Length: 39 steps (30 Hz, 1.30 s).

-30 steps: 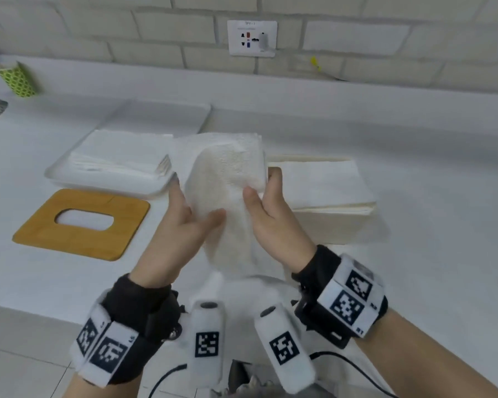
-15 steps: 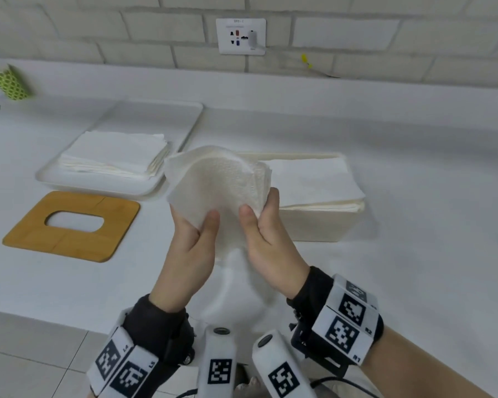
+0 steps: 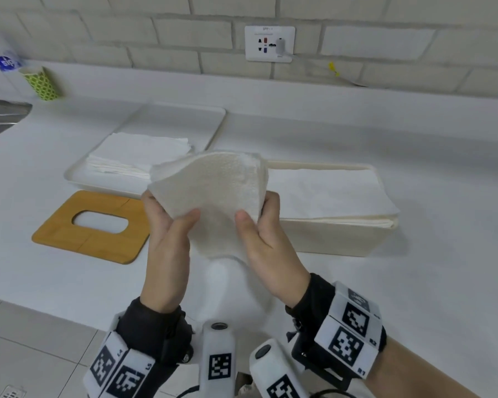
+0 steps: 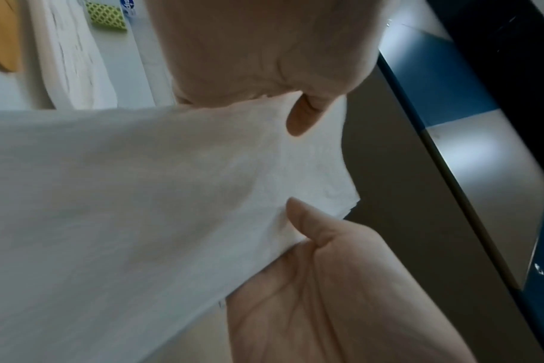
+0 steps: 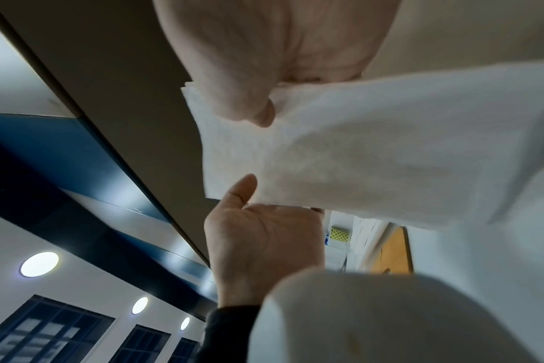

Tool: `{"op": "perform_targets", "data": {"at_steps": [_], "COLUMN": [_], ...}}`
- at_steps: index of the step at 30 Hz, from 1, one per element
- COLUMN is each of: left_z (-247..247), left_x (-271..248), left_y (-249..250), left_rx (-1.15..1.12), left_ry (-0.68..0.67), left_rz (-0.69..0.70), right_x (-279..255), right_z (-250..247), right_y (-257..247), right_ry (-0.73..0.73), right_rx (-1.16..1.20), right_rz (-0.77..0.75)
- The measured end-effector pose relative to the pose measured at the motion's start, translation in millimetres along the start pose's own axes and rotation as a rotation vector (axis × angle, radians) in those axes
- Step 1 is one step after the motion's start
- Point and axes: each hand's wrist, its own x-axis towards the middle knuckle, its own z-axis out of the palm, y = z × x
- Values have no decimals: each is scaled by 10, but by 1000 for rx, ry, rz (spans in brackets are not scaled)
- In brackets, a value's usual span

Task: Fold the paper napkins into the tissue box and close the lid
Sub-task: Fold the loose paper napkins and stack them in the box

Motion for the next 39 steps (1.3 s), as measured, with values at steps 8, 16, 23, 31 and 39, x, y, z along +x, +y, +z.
{"op": "perform_targets", "data": {"at_steps": [8, 16, 23, 31, 39], "left_z": [-117, -153, -205, -209, -365], "left_x": [85, 94, 84, 68, 201], "left_y": [-23, -31, -77, -167, 239], "left_rx": [163, 224, 215, 126, 250], "left_ry": [-79, -123, -154, -45, -49], "left_rz": [4, -10, -68, -63, 134], "right_x": [48, 172, 258, 212, 213], "right_z": [135, 181, 193, 174, -215], "right_y": [82, 58, 193, 281, -160], "right_ry": [42, 21, 30, -16, -217], "right_rx": [-54, -51, -208, -265, -757], "right_rz": [-52, -25, 5, 32, -42]}}
